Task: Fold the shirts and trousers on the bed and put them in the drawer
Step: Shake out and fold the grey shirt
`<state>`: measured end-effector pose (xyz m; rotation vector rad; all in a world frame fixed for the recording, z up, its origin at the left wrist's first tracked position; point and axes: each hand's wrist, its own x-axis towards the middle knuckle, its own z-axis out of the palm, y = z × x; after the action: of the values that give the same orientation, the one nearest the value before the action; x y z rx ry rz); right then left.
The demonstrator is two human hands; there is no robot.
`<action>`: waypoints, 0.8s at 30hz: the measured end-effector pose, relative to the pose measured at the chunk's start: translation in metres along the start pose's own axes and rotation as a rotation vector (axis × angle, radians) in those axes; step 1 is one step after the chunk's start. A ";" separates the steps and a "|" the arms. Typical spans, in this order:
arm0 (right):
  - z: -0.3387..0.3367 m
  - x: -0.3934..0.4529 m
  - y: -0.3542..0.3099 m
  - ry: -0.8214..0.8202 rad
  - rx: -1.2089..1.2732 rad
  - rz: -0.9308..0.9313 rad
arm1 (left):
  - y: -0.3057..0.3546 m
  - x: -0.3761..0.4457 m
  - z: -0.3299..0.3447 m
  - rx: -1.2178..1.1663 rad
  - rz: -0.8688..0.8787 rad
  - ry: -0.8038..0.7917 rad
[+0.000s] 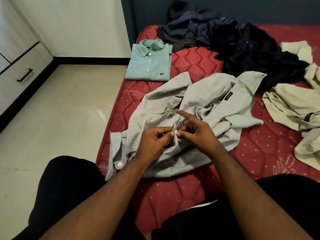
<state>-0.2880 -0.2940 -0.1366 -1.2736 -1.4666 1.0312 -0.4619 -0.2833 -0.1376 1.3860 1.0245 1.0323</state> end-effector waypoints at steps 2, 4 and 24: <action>0.000 0.002 0.004 0.036 -0.113 -0.007 | 0.000 -0.001 0.002 0.023 0.028 0.009; 0.000 0.002 0.005 0.082 -0.193 -0.011 | -0.002 -0.001 0.003 0.080 0.070 0.038; 0.023 -0.006 0.004 0.346 -0.691 -0.157 | -0.016 -0.012 0.023 0.336 0.230 0.287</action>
<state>-0.3093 -0.3000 -0.1465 -1.6729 -1.6674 0.1642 -0.4430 -0.2995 -0.1551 1.6903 1.3161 1.2993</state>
